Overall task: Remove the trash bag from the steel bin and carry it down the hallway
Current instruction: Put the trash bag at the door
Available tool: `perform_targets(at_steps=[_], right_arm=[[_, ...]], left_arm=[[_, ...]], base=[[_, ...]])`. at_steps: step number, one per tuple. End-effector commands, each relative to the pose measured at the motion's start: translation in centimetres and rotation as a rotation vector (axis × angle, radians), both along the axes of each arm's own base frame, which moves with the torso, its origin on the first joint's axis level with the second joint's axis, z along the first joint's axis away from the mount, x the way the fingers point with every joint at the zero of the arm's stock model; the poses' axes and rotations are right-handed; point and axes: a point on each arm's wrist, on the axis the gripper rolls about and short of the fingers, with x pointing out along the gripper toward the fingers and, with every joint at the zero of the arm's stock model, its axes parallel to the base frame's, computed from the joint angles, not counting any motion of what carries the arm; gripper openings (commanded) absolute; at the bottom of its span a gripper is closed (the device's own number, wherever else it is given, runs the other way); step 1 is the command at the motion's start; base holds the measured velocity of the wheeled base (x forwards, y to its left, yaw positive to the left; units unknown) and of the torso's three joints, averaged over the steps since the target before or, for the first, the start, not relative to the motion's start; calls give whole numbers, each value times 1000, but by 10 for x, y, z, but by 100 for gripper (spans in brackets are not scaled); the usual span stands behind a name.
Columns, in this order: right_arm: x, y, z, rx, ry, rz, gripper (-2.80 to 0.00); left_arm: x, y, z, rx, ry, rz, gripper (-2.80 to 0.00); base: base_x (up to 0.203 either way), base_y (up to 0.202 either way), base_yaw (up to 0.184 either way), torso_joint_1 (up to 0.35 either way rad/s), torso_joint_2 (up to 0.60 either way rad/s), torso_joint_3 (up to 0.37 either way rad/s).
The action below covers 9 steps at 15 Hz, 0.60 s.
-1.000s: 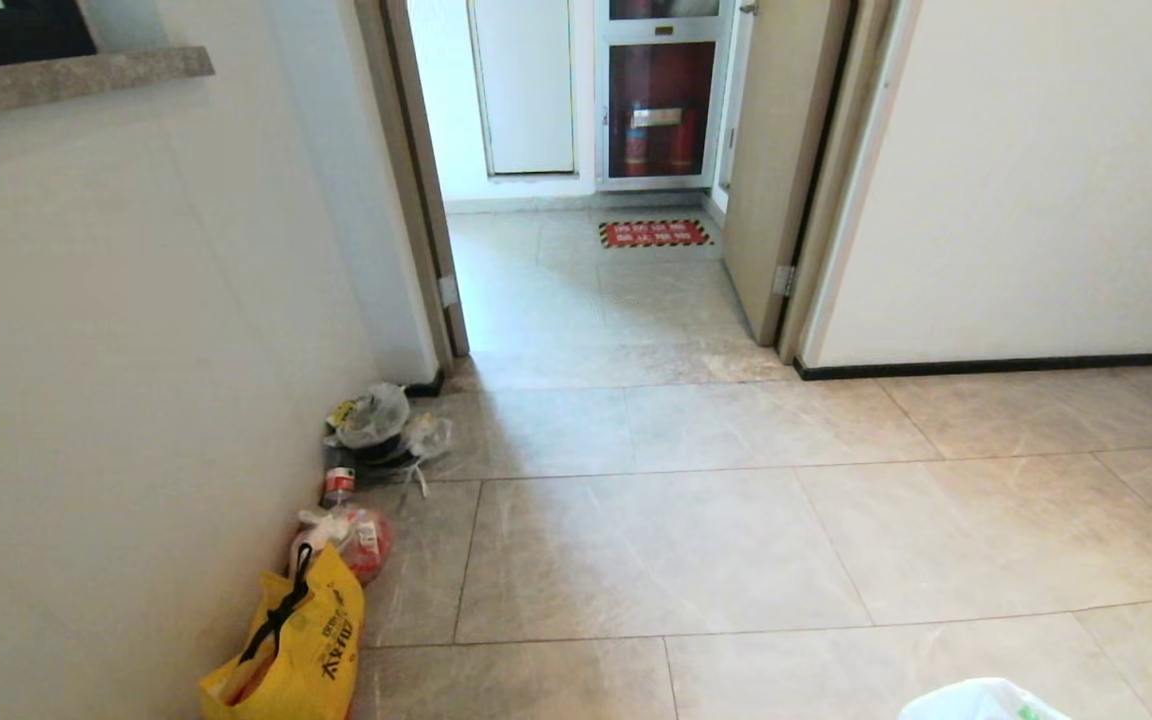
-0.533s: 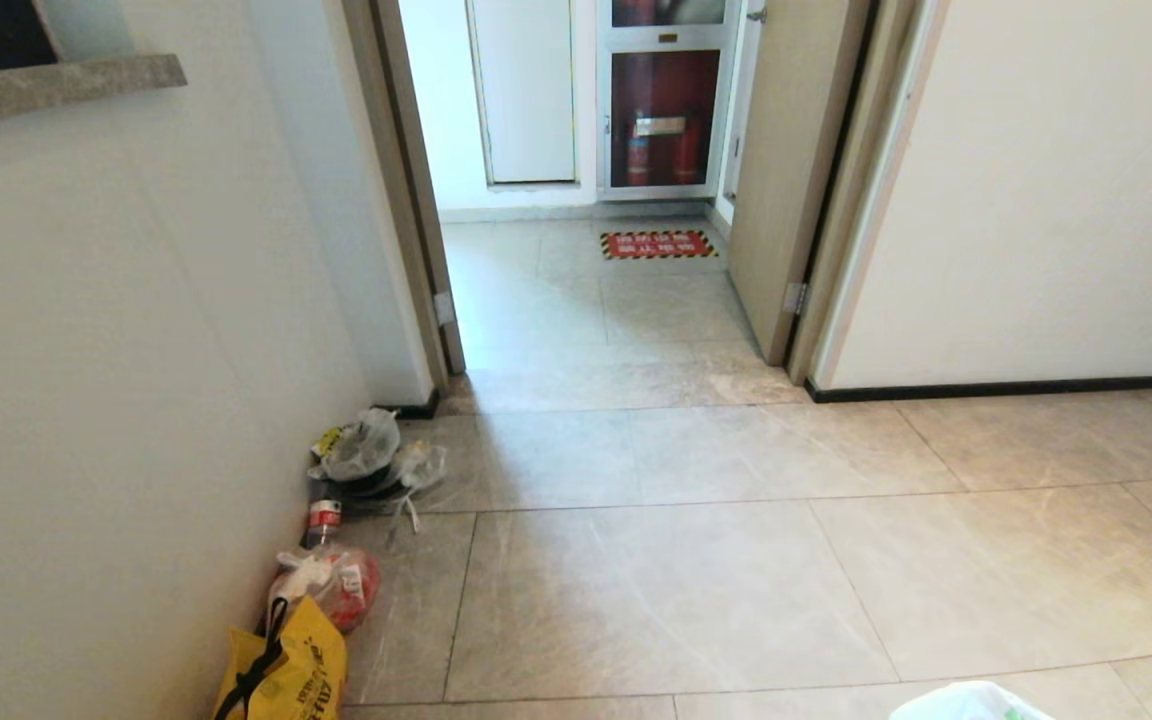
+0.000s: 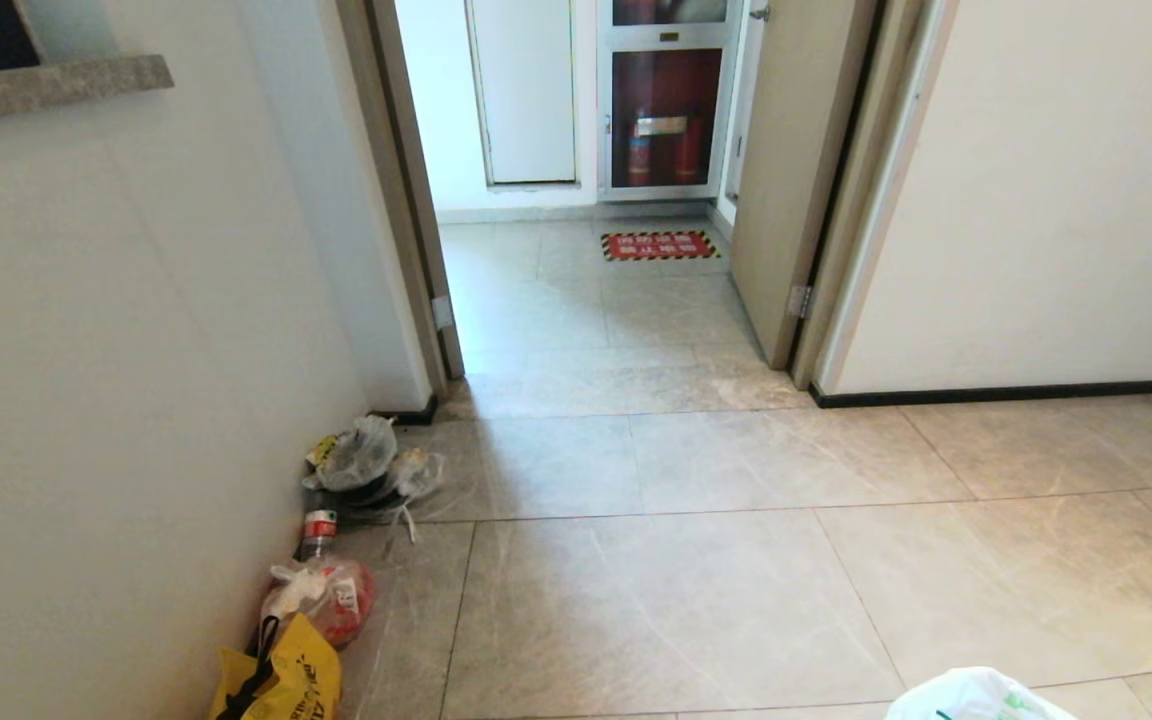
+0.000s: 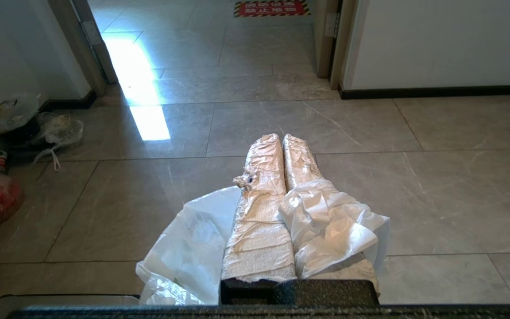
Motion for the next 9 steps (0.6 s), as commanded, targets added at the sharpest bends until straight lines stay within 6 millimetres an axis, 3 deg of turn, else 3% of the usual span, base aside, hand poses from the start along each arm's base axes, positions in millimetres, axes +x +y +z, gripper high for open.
perform_targets(at_steps=[1,9], right_arm=[[0,0,0,0,1,0,-280],[0,0,0,2,1,0,-280]], left_arm=[[0,0,0,0,0,0,-280],[0,0,0,-1,0,0,-280]], base=[[0,0,0,0,0,0],[0,0,0,0,0,0]])
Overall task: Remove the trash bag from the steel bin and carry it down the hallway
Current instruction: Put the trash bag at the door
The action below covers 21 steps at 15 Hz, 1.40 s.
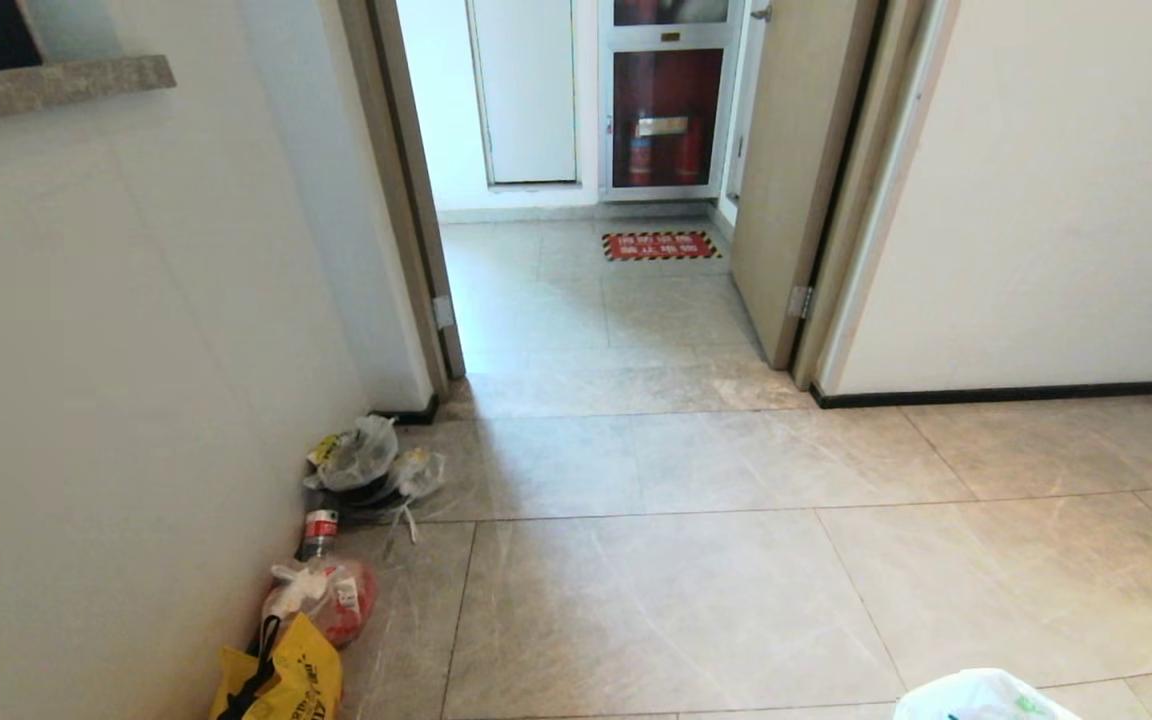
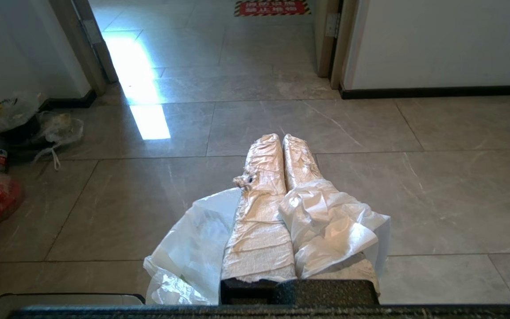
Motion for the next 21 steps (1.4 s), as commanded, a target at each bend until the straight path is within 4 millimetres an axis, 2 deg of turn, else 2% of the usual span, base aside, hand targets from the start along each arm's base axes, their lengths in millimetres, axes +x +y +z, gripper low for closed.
perform_targets(at_steps=[1,21], right_arm=[[0,0,0,0,1,0,-280],[0,0,0,-2,1,0,-280]], left_arm=[[0,0,0,-1,0,0,-280],[0,0,0,-1,0,0,-280]], base=[[-3,2,-53,5,2,-2],[0,12,-170,3,2,3]])
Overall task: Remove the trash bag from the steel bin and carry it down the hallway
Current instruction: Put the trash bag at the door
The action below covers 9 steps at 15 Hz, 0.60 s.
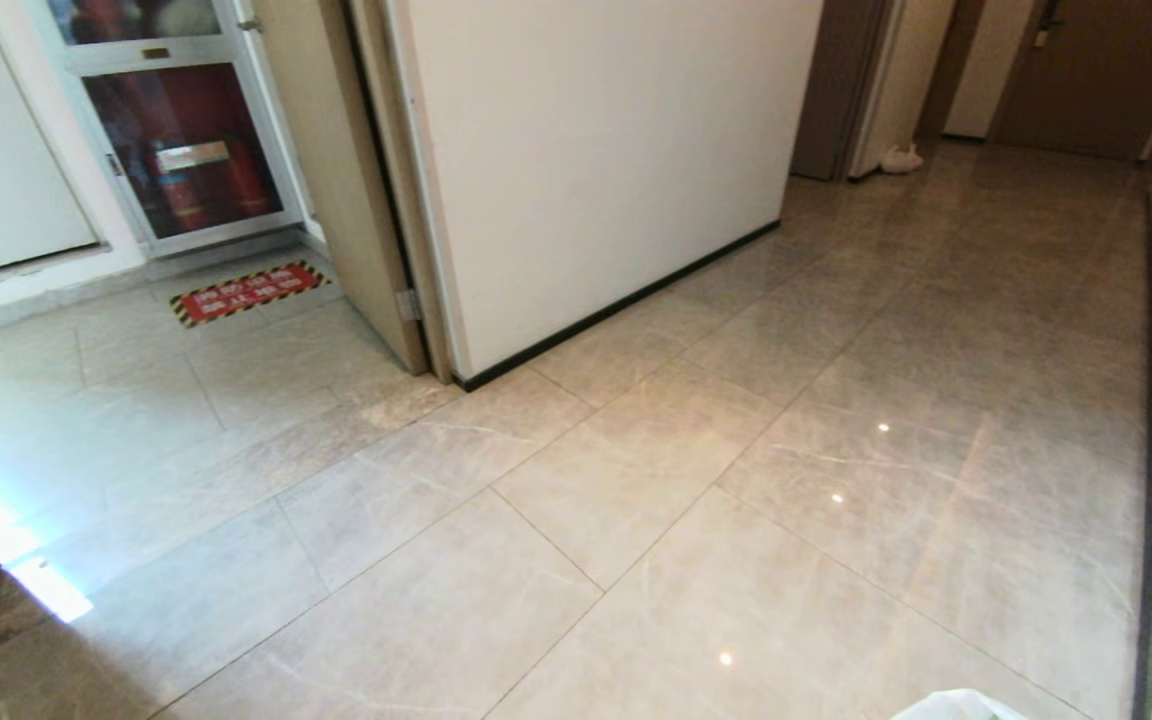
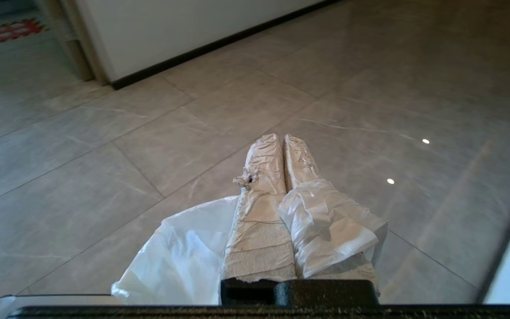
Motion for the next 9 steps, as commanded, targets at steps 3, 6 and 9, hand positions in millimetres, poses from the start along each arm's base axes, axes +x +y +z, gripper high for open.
perform_targets(at_steps=[3,6,9], right_arm=[[0,0,0,0,1,1,-280],[0,0,0,-2,1,1,-280],[0,0,0,0,1,1,-280]], left_arm=[[0,0,0,-1,-1,0,-280],[0,0,0,1,-1,0,-280],[0,0,0,1,-1,0,-280]], base=[[4,8,-122,2,2,2],[0,0,0,0,0,0],[0,0,0,0,0,0]])
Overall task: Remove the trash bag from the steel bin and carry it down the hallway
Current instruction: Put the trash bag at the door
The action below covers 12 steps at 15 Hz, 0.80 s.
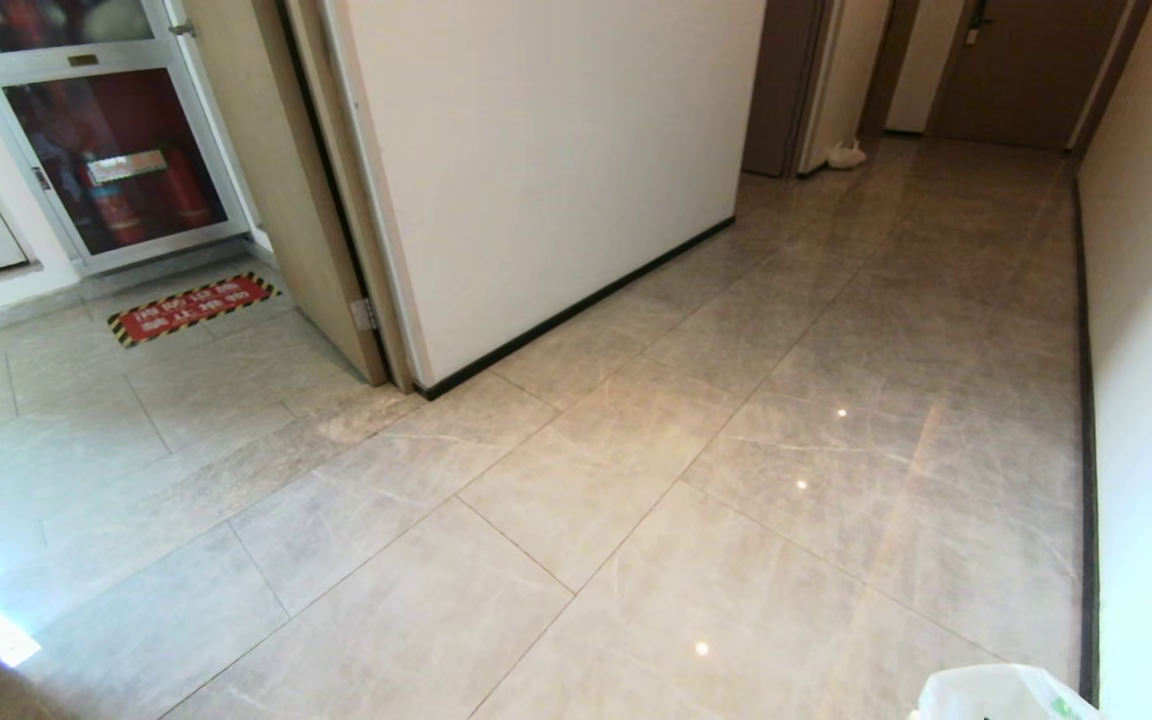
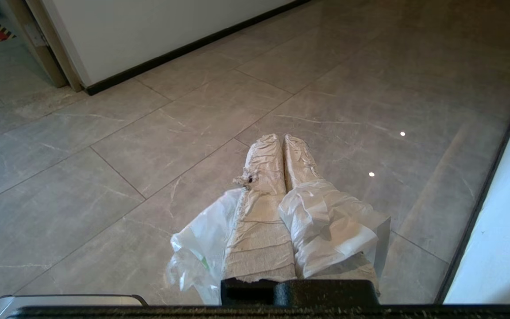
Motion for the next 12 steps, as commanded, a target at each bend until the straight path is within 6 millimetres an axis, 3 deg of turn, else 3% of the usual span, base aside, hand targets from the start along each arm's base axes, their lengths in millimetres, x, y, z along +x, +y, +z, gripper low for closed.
perform_targets(at_steps=[1,7,12], right_arm=[[0,0,0,-1,1,0,-280],[0,0,0,-1,1,0,-280],[0,0,0,-1,1,0,-280]], left_arm=[[0,0,0,0,0,0,-280],[0,0,0,0,0,0,-280],[0,0,0,0,0,0,-280]], base=[[0,0,0,0,0,0],[15,10,-1,1,-1,0],[198,182,-1,4,3,1]])
